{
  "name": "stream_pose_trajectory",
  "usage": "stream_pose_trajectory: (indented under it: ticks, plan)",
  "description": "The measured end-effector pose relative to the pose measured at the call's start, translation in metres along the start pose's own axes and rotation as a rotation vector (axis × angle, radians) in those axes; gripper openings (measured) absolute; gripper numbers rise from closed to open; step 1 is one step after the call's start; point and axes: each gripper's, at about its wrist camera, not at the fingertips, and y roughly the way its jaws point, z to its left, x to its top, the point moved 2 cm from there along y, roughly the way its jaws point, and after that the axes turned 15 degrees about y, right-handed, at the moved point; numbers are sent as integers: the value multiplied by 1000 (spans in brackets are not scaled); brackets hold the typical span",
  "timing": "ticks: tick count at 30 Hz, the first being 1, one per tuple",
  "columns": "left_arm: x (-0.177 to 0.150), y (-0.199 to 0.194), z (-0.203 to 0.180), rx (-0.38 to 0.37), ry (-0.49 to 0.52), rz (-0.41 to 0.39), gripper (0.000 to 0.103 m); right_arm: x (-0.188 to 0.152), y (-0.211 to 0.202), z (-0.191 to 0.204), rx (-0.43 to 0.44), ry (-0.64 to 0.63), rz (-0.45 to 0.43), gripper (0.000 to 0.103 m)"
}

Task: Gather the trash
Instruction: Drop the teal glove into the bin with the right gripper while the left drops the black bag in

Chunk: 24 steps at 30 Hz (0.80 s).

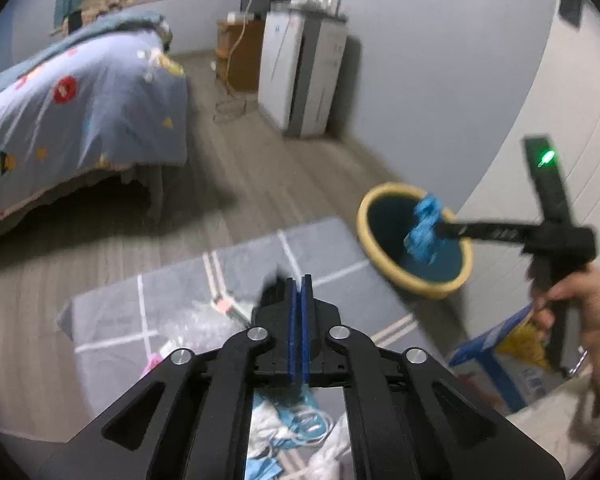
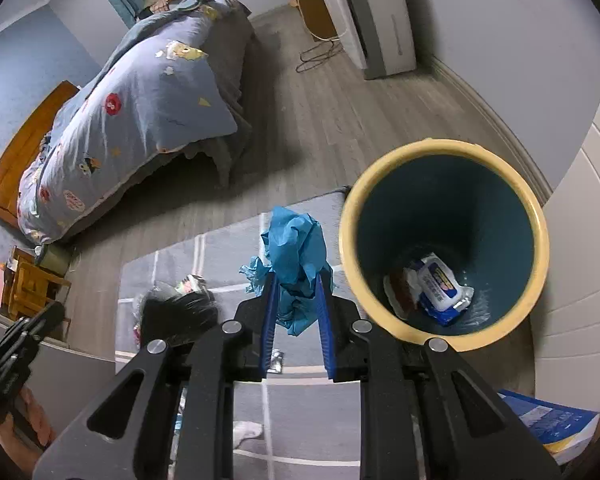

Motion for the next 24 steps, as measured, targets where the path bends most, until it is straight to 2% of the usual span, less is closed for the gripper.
stream_pose_trajectory:
  ticks: [2,3,5,10,13,15,16,18,20,24]
  plan:
    - [-9,17,0,-3,-9,43,58,1,-1,-3,5,4,0,19]
    - [-14,29,-2,8,0,70,64,2,-1,-4,5,6,-1,19]
    - [-21,48,-4,17,25,108,67,2,-1,-6,7,12,2,19]
    - [-30,98,3,70,42,228,67,3,0,-7,11,17,7,19]
    - [-38,123,14,58,0,278,67,2,5,-4,1,4,20,19]
    - [-44,131,16,28,-2,303,42,2,8,-3,-7,-5,22,19]
    - [-45,131,15,16,13,305,16,2,8,-4,-10,-8,20,19]
    - [-42,127,12,-16,27,275,14,4,10,-5,-18,-8,21,19]
    - [-35,117,11,-15,36,240,12,6,11,-8,-22,5,19,19]
    - [-15,90,8,-36,9,128,12,12,6,-17,-25,38,-2,19]
